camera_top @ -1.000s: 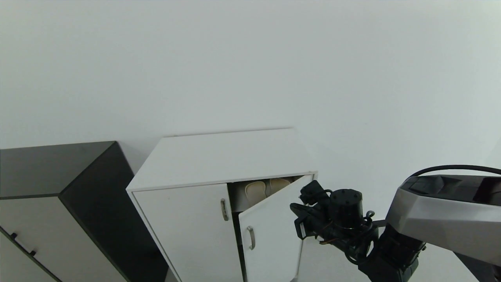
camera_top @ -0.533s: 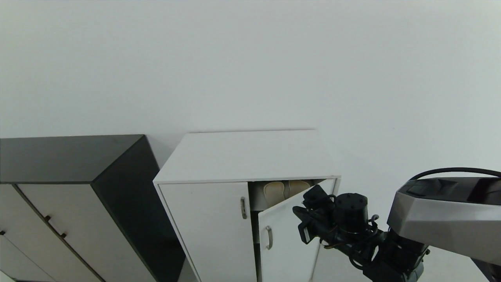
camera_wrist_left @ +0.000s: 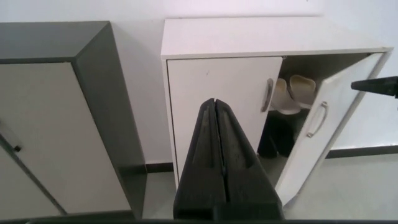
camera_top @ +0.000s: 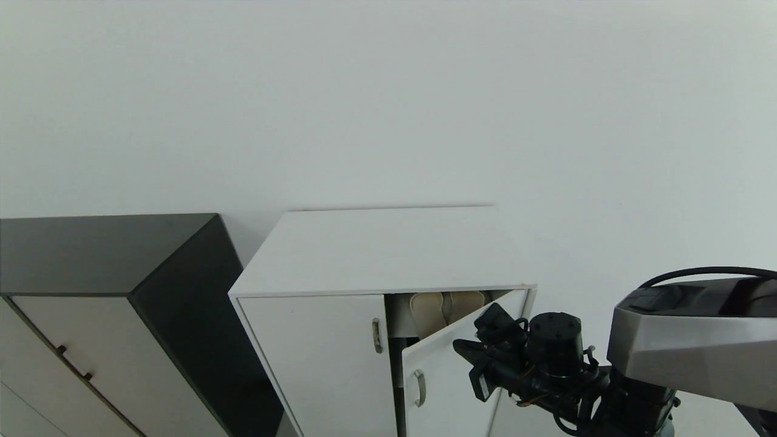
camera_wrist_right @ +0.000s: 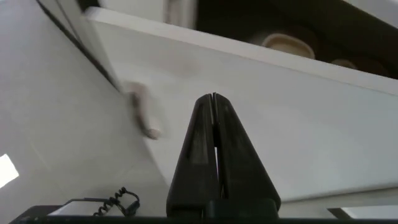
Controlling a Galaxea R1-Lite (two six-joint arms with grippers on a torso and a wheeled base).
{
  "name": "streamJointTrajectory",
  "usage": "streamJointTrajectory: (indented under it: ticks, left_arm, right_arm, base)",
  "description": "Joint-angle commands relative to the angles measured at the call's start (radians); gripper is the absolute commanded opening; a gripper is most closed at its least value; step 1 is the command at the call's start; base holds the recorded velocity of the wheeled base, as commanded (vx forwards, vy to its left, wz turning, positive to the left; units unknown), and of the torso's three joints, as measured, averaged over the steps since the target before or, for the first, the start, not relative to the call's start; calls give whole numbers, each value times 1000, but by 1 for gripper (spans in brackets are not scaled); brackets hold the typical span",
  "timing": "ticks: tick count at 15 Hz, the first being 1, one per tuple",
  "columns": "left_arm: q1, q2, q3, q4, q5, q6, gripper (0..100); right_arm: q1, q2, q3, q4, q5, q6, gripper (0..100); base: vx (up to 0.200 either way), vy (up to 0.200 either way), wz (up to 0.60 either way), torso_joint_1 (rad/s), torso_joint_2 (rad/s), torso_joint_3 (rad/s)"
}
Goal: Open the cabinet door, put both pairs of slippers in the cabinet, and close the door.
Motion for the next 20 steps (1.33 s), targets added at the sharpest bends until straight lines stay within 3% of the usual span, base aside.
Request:
streamJointTrajectory:
  ticks: [1,5,11,20]
  left_arm:
    - [1,1,0,1,0,-1,0]
    - [1,1,0,-1,0,-1,0]
    - [1,1,0,-1,0,-1,0]
    - [1,1,0,-1,0,-1,0]
  right_arm:
    - [5,-1,29,-16,5,-1,0]
    - [3,3,21,-30,23,1,0]
    - [-12,42,-100,19,24,10,0]
    - [-95,95,-229,66,24,44,0]
  base:
    - [0,0,0,0,0,0]
    - [0,0,0,0,0,0]
    - [0,0,0,0,0,0]
    - [0,0,0,0,0,0]
